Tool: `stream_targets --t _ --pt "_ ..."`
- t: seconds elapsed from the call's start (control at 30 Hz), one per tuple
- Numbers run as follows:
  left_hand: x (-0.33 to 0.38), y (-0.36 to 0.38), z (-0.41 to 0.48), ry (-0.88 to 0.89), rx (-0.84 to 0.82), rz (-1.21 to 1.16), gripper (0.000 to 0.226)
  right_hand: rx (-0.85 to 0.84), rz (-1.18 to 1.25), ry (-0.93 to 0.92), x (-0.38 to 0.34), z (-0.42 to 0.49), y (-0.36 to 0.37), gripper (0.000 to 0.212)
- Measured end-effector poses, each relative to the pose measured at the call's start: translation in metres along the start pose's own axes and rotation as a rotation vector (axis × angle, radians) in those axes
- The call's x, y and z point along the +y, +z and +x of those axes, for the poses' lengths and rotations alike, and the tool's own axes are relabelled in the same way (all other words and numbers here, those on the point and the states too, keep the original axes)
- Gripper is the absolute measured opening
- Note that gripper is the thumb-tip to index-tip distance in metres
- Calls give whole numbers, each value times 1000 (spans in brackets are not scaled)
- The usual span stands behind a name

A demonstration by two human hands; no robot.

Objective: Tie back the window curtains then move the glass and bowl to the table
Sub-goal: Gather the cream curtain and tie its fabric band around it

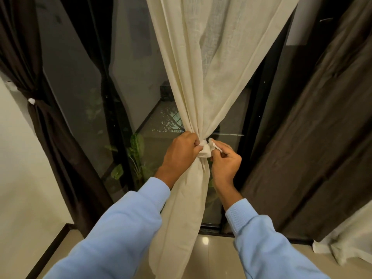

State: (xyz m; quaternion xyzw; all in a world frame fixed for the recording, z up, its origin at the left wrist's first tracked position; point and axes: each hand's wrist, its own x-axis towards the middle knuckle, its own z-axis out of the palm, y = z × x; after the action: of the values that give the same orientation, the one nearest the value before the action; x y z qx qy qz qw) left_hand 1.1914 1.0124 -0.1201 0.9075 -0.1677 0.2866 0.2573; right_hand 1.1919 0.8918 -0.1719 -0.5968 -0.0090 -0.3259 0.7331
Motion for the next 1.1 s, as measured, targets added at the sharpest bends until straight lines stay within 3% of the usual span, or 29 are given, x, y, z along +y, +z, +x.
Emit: stream_targets --t 0.1,0.23,0.47,0.57,0.73,0.97,1.1 --pt "-1 -2 2 -28 -44 -17 9 -38 -92 -71 -4 -2 1 33" --pt "-1 -2 1 -20 -58 -38 10 -247 -220 -152 -8 -12 8 30" --pt "-5 6 -3 -13 -1 -67 11 -318 -283 -441 -20 8 1 22" --pt "-5 6 -7 34 59 -73 9 -432 -395 -430 -26 21 1 16" --pt "-13 3 -13 166 128 -66 4 -655 -608 -587 -26 47 -7 14" --pt "-22 -3 -10 237 170 -89 4 -799 -768 -574 -33 58 -5 17" --pt "-24 -8 -8 233 159 -109 5 -899 -809 -504 -40 60 -7 29"
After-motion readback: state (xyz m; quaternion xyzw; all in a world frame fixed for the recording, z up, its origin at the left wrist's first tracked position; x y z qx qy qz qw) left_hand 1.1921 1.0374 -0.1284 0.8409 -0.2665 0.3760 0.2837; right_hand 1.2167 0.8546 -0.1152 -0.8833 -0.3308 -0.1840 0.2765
